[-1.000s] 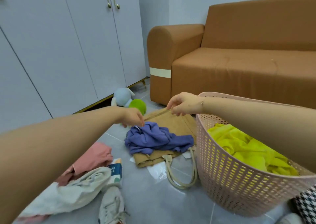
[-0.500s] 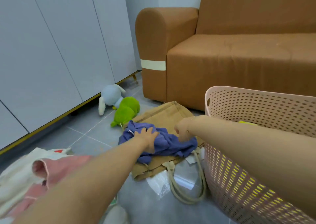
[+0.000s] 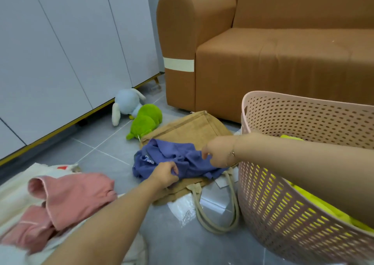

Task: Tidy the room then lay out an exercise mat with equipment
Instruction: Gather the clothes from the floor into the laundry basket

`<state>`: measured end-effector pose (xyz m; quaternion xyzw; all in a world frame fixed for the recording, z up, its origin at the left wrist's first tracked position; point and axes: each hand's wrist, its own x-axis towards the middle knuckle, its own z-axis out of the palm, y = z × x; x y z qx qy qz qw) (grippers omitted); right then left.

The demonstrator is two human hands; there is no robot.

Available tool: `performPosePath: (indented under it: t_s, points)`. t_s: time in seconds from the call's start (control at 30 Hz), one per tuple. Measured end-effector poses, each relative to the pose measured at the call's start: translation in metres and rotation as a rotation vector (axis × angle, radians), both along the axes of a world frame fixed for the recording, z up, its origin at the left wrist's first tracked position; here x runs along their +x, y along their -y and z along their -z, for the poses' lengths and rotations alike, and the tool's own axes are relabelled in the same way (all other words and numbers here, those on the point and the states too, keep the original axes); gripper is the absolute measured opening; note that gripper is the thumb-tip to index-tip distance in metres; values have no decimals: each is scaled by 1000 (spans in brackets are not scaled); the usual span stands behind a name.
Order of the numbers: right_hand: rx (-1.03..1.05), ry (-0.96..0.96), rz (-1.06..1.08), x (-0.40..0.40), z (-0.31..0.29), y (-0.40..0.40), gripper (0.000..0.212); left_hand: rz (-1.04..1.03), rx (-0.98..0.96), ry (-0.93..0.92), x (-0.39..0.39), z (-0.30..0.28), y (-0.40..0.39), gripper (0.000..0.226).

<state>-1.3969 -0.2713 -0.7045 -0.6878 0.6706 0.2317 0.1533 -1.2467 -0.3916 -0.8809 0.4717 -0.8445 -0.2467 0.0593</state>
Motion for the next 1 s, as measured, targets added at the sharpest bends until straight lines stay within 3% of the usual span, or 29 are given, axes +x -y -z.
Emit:
performPosePath:
  t_s: [0.07, 0.2, 0.23, 0.33, 0.4, 0.5, 0.57, 0.67, 0.8, 0.9, 1.0]
  points:
    - [-19, 0, -28, 0, -5, -6, 39, -60, -35, -271, -4, -38, -9, 20]
    - [-159, 193, 77, -8, -12, -8, 41, -38, 25, -640, -9, -139, -35, 21]
    - [-222, 250, 102, -10, -14, -10, 48, -33, 69, -703, -6, -162, -41, 21]
    - [-467, 535, 290, -13, -24, -18, 101, 22, 265, -878, 2, -226, -57, 17]
    - [-505, 778, 475, -11, -27, -28, 127, 78, 456, -1004, 0, -260, -70, 21]
    - [-528, 1132, 645, 0, -15, -34, 147, 109, 681, -1172, -7, -300, -89, 21]
    - [-542, 1334, 711, 6, -8, -32, 134, 107, 802, -1289, -9, -320, -100, 21]
    - [-414, 1639, 883, 11, -4, -28, 67, 103, 882, -1364, -7, -338, -109, 20]
    - [-460, 1815, 965, -9, -36, -22, 8, -178, 746, -1333, -7, -337, -97, 23]
    - [-563, 1912, 889, -31, -79, -25, 43, -276, 656, -1171, 0, -306, -79, 26]
    - [-603, 2115, 778, -49, -122, -57, 33, -27, 857, -879, 4, -262, -87, 31]
